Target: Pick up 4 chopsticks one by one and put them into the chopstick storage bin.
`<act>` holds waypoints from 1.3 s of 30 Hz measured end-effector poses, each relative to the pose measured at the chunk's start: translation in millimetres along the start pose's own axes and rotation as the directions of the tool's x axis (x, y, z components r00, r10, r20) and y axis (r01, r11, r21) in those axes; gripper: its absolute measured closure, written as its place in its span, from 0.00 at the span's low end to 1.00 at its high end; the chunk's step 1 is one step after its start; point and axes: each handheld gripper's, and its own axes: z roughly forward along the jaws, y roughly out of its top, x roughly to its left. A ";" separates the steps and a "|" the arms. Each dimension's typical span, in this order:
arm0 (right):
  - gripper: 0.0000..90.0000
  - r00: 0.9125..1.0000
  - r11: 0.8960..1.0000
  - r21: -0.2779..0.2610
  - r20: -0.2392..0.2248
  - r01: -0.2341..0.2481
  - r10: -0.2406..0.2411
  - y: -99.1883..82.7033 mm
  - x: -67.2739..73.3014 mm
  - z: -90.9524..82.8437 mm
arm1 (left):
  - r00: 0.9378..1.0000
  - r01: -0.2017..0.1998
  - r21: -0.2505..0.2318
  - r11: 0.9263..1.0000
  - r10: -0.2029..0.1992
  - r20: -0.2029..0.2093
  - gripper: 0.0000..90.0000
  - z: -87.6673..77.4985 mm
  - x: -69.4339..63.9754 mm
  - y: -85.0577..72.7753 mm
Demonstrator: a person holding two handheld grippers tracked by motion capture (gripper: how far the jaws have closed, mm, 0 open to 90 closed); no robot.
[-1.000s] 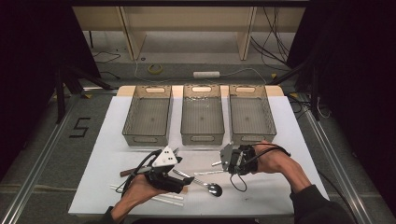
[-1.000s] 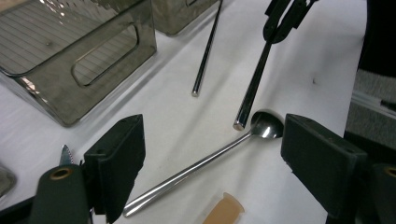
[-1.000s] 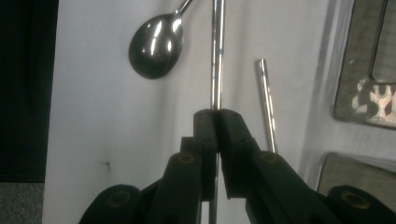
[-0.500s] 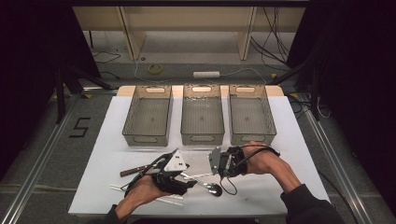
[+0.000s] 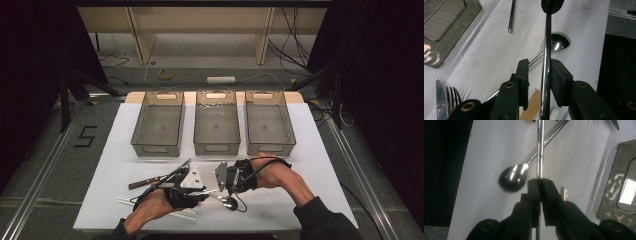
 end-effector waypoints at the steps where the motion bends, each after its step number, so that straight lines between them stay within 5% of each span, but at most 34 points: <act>1: 0.96 1.000 1.000 -0.002 0.000 0.003 -0.003 0.6 0.3 0.3 | 1.000 -0.003 -0.002 1.000 0.003 0.004 0.81 0.4 -0.5 -0.3; 7: 0.96 0.999 0.999 -0.008 -0.009 0.035 -0.035 -0.3 0.3 1.1 | 0.998 -0.052 0.005 0.999 0.051 0.033 0.91 -0.1 -4.4 0.3; 10: 0.94 1.000 1.000 -0.024 -0.017 0.008 -0.009 -2.1 1.4 -0.1 | 0.997 -0.071 -0.002 0.997 0.071 0.023 0.92 -3.0 -5.6 0.8; 13: 0.78 0.999 0.997 -0.065 -0.008 -0.036 0.036 -8.4 -1.9 -4.2 | 0.998 -0.069 -0.006 0.998 0.069 0.009 0.92 -5.6 -2.9 -1.1; 14: 0.65 0.994 0.987 -0.121 0.003 -0.106 0.107 -16.2 -2.3 -10.1 | 0.998 -0.065 -0.014 0.998 0.065 0.003 0.92 -6.5 -1.4 -2.1; 15: 0.65 0.994 0.987 -0.121 0.003 -0.106 0.107 -16.2 -2.3 -10.1 | 0.998 -0.064 -0.019 0.998 0.064 -0.001 0.92 -7.9 0.3 -3.1; 16: 0.60 0.982 0.963 -0.202 0.019 -0.180 0.187 -27.6 -1.3 -16.9 | 0.998 -0.061 -0.023 0.998 0.061 -0.004 0.92 -9.2 2.1 -3.9; 17: 0.60 0.982 0.963 -0.202 0.019 -0.180 0.187 -27.6 -1.3 -16.9 | 0.999 -0.044 -0.031 0.999 0.044 -0.010 0.92 -9.6 3.4 -5.0; 18: 0.57 0.974 0.946 -0.246 0.028 -0.212 0.226 -33.8 -0.7 -19.2 | 0.999 -0.038 -0.033 0.999 0.038 -0.015 0.92 -10.3 5.1 -6.2; 22: 0.49 0.918 0.858 -0.383 0.058 -0.342 0.392 -59.6 7.0 -27.6 | 0.999 -0.005 -0.044 0.999 0.003 -0.038 0.92 -13.7 11.4 -11.4; 29: 0.42 0.810 0.711 -0.550 0.103 -0.437 0.577 -94.9 26.4 -27.6 | 0.997 0.038 -0.087 0.995 -0.044 -0.068 0.92 -23.7 18.7 -15.7; 31: 0.41 0.773 0.656 -0.595 0.087 -0.465 0.628 -103.5 31.8 -22.0 | 0.995 0.048 -0.103 0.993 -0.056 -0.077 0.92 -27.8 21.2 -17.1; 33: 0.40 0.724 0.582 -0.643 0.063 -0.497 0.687 -110.9 38.3 -15.5 | 0.994 0.062 -0.122 0.991 -0.073 -0.085 0.92 -32.0 23.2 -18.6; 35: 0.40 0.685 0.510 -0.689 0.026 -0.515 0.728 -117.4 44.0 -8.8 | 0.990 0.085 -0.145 0.986 -0.099 -0.099 0.92 -36.0 26.1 -19.9; 37: 0.39 0.656 0.487 -0.693 0.027 -0.531 0.754 -120.6 47.2 -5.8 | 0.986 0.102 -0.169 0.980 -0.122 -0.112 0.92 -40.0 29.2 -21.2; 39: 0.38 0.637 0.450 -0.716 0.009 -0.534 0.770 -123.0 49.7 -5.8 | 0.982 0.117 -0.185 0.976 -0.141 -0.124 0.92 -43.7 32.3 -22.5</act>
